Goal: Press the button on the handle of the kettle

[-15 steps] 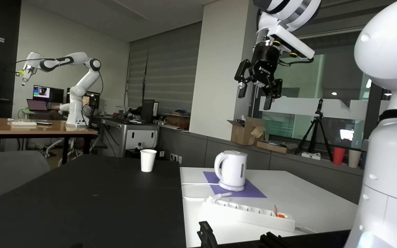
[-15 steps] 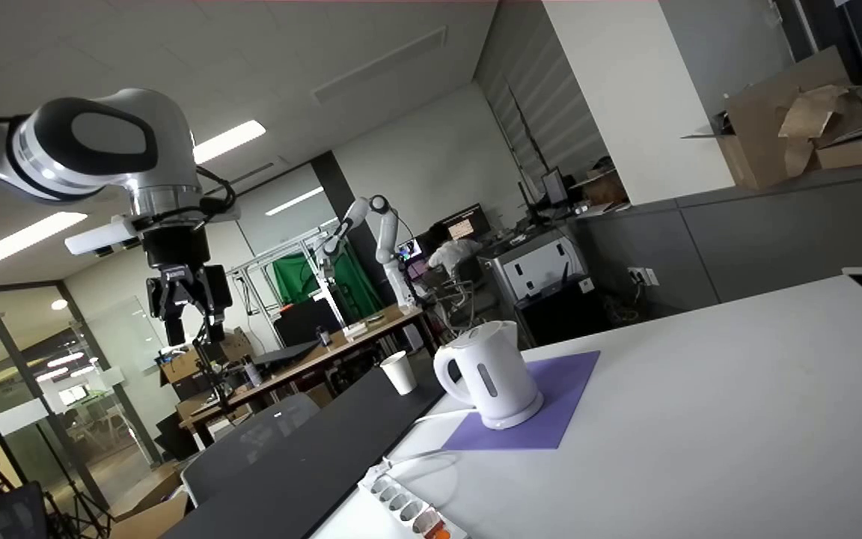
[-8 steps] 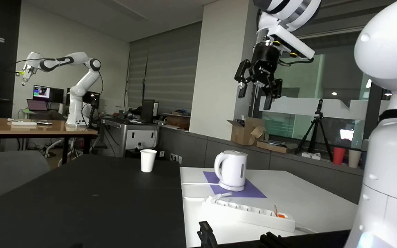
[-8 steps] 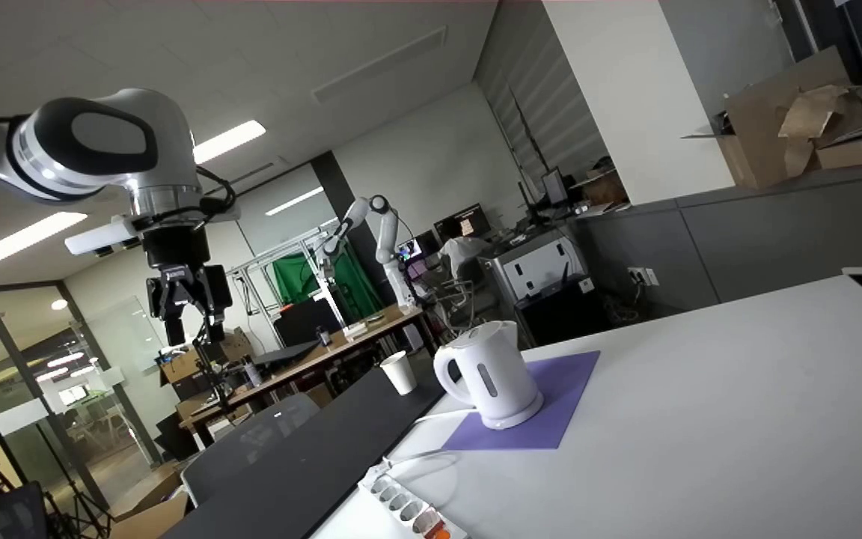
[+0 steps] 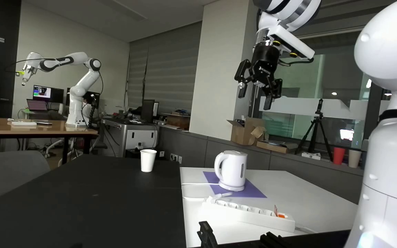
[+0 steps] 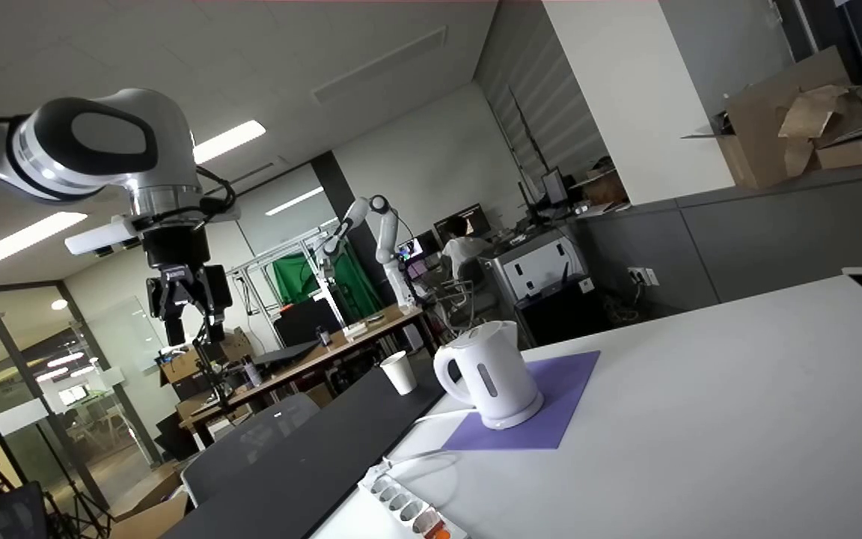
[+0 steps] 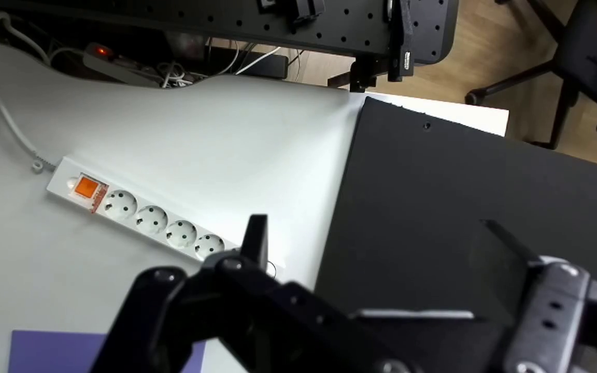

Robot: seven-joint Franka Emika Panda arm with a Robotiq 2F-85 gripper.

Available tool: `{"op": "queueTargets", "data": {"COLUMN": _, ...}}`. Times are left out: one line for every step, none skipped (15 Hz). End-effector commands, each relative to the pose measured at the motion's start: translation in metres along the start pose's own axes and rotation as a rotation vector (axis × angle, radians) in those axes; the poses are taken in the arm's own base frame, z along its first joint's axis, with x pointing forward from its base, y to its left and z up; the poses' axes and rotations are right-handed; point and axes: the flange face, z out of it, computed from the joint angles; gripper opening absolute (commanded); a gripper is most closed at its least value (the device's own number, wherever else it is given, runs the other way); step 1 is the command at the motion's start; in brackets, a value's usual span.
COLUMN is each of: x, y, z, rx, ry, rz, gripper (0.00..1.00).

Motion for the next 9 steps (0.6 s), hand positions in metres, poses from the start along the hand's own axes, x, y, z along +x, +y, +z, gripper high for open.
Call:
{"op": "queueTargets", "data": {"x": 0.0, "y": 0.0, "z": 0.0, "rx": 0.0, "ry": -0.001, "rz": 0.0, "gripper": 1.0}}
{"op": "queueTargets", "data": {"x": 0.0, "y": 0.0, "z": 0.0, "rx": 0.0, "ry": -0.001, "rz": 0.0, "gripper": 1.0}}
{"op": "queueTargets", "data": {"x": 0.0, "y": 0.0, "z": 0.0, "rx": 0.0, "ry": -0.001, "rz": 0.0, "gripper": 1.0}}
{"op": "queueTargets", "data": {"x": 0.004, "y": 0.003, "z": -0.001, "rx": -0.006, "ry": -0.003, "rz": -0.018, "gripper": 1.0}}
{"op": "queueTargets", "data": {"x": 0.009, "y": 0.007, "z": -0.002, "rx": -0.013, "ry": 0.003, "rz": -0.02, "gripper": 1.0}}
{"op": "queueTargets", "data": {"x": 0.018, "y": 0.016, "z": -0.004, "rx": -0.02, "ry": 0.013, "rz": -0.018, "gripper": 1.0}}
{"op": "queueTargets", "data": {"x": 0.028, "y": 0.026, "z": -0.007, "rx": -0.022, "ry": 0.026, "rz": -0.026, "gripper": 1.0}}
{"op": "queueTargets", "data": {"x": 0.039, "y": 0.038, "z": -0.009, "rx": -0.03, "ry": 0.045, "rz": -0.022, "gripper": 1.0}}
{"op": "queueTargets", "data": {"x": 0.054, "y": 0.051, "z": -0.011, "rx": -0.038, "ry": 0.061, "rz": -0.029, "gripper": 1.0}}
